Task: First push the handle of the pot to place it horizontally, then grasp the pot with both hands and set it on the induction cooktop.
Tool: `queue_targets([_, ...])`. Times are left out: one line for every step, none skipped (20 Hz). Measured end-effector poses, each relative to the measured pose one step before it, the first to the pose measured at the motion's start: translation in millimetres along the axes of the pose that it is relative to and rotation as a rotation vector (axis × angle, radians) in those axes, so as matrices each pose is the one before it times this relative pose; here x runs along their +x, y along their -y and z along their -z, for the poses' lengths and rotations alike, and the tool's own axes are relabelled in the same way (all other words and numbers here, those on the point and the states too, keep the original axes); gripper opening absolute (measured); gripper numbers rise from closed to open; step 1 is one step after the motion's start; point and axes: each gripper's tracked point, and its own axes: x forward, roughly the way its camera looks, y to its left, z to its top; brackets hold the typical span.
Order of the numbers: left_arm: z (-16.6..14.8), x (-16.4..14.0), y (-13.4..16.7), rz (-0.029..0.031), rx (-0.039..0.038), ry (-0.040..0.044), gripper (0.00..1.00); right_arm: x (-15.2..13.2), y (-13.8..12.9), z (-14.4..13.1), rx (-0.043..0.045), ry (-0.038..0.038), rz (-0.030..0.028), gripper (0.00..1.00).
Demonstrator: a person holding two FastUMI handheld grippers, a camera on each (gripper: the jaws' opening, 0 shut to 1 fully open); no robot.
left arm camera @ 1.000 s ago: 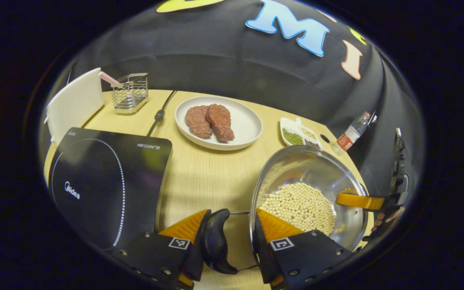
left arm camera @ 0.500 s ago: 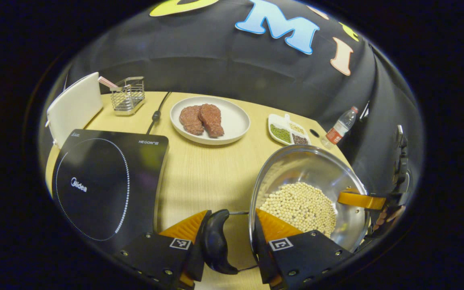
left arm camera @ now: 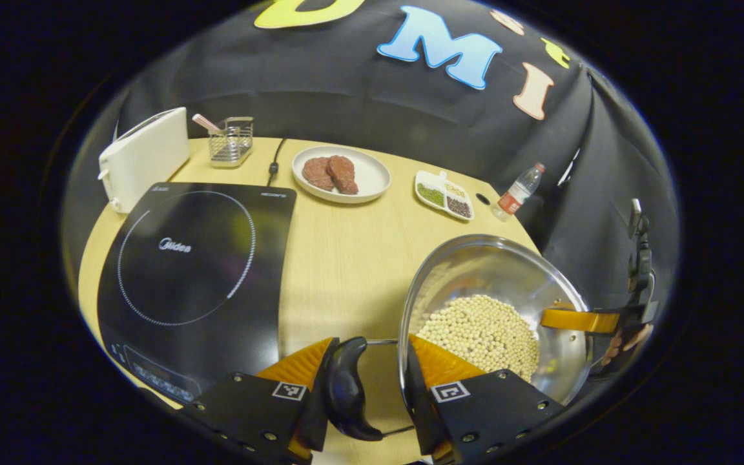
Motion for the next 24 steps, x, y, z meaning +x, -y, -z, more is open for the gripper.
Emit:
queue_targets([0.57, -9.35, -5.8, -0.00251, -0.00698, 0.00303, 0.58, -4.4, -7.0, 3.32, -0.00493, -0.00253, -0.00483, 0.55])
queue_targets([-0.08, -9.05, -5.77, -0.00187, -0.00668, 0.00207, 0.54, -3.76, -8.32, 0.85, -0.00544, 0.00502, -0.0033, 0.55])
queue_targets([-1.3, -8.88, -6.15, -0.0021, -0.00294, 0.00912, 0.58, -3.64, -8.72, 0.43, -0.00531, 0.00733, -0.00322, 0.55])
queue_targets([-3.24, -8.53, -8.19, -0.00257, -0.00031, 0.01091, 0.54, -3.43, -9.78, 1.53, -0.00501, 0.00627, -0.00432, 0.55])
queue_targets([-2.94, -6.77, -8.99, -0.00217, -0.00005, 0.0101, 0.54, -3.15, -10.92, 0.17, -0.00309, 0.00635, -0.00567, 0.57])
queue_targets([-4.12, -9.89, -10.59, -0.00156, -0.00318, 0.01255, 0.54, -1.69, -11.61, 0.4, -0.00576, 0.00627, -0.00713, 0.55])
queue_targets([-2.65, -7.21, -7.77, -0.00152, -0.00109, 0.01282, 0.54, -2.49, -11.05, -1.32, -0.00394, 0.00832, -0.00727, 0.55])
queue_targets([-5.09, -7.68, -10.44, -0.00311, 0.00139, 0.00929, 0.54, -1.17, -12.85, -0.5, -0.00235, 0.00799, -0.00795, 0.55])
queue_targets([-3.17, -8.13, -11.17, -0.00374, -0.00057, 0.00935, 0.54, -1.62, -12.44, 0.74, -0.00812, 0.00334, -0.00784, 0.55])
queue_targets([-4.09, -5.69, -11.47, -0.00383, -0.00099, 0.00409, 0.54, -0.88, -12.75, 0.98, -0.00453, 0.00207, -0.00974, 0.54])
queue_targets([-2.88, -7.54, -11.33, -0.00293, -0.00278, 0.00752, 0.51, 0.54, -12.42, -0.74, -0.00343, 0.00298, -0.00934, 0.55])
queue_targets([-4.71, -5.78, -12.49, -0.00422, -0.00165, 0.00623, 0.54, 1.22, -13.81, -0.23, -0.00327, 0.00256, -0.00987, 0.55])
queue_targets([-2.9, -4.76, -13.27, -0.00428, -0.00434, 0.00389, 0.54, 2.19, -11.32, -0.32, -0.00397, 0.00221, -0.00764, 0.54])
queue_targets([-2.85, -3.34, -13.16, -0.00425, -0.00755, 0.00296, 0.58, 4.18, -12.93, -0.69, -0.0058, 0.00187, -0.00717, 0.54])
queue_targets([-1.44, -1.3, -12.54, -0.00394, -0.00588, 0.00152, 0.54, 3.86, -11.97, -0.07, -0.00462, 0.00044, -0.00674, 0.54])
queue_targets([-3.51, -0.5, -13.31, -0.00426, -0.00379, 0.00173, 0.58, 5.22, -12.58, 0.27, -0.00263, -0.00098, -0.0073, 0.54])
queue_targets([-2.3, -4.51, -12.53, -0.00544, -0.00363, 0.00138, 0.58, 4.38, -11.97, -0.86, -0.00232, -0.00052, -0.00701, 0.54])
queue_targets([-3.65, -1.9, -12.31, -0.00421, -0.00229, 0.00332, 0.58, 5.07, -11.14, -0.51, -0.00279, -0.0034, -0.00458, 0.54])
queue_targets([-3.76, -2.33, -13.0, -0.00588, -0.00101, 0.00183, 0.58, 6.32, -11.11, 0.46, 0.00141, -0.00433, -0.00363, 0.57])
queue_targets([-4.37, -1.18, -12.61, -0.00385, -0.00045, 0.00151, 0.58, 4.57, -10.08, -1.37, -0.0028, -0.00174, -0.00479, 0.53])
queue_targets([-4.2, 1.25, -10.95, -0.00415, -0.00321, 0.00396, 0.58, 5.73, -10.11, -1.56, -0.00568, -0.00039, -0.00531, 0.53])
queue_targets([-4.83, 1.95, -11.04, -0.00263, -0.00209, 0.00202, 0.58, 5.3, -9.38, -3.45, -0.00411, 0.00299, -0.00491, 0.53])
queue_targets([-4.76, -0.01, -10.39, -0.00388, -0.00347, 0.004, 0.58, 6.34, -8.99, -3.1, -0.00247, 0.00163, -0.00403, 0.53])
queue_targets([-5.84, 2.35, -10.2, -0.00207, -0.00174, 0.00321, 0.54, 5.2, -9.42, -3.8, -0.00188, 0.00194, -0.00285, 0.53])
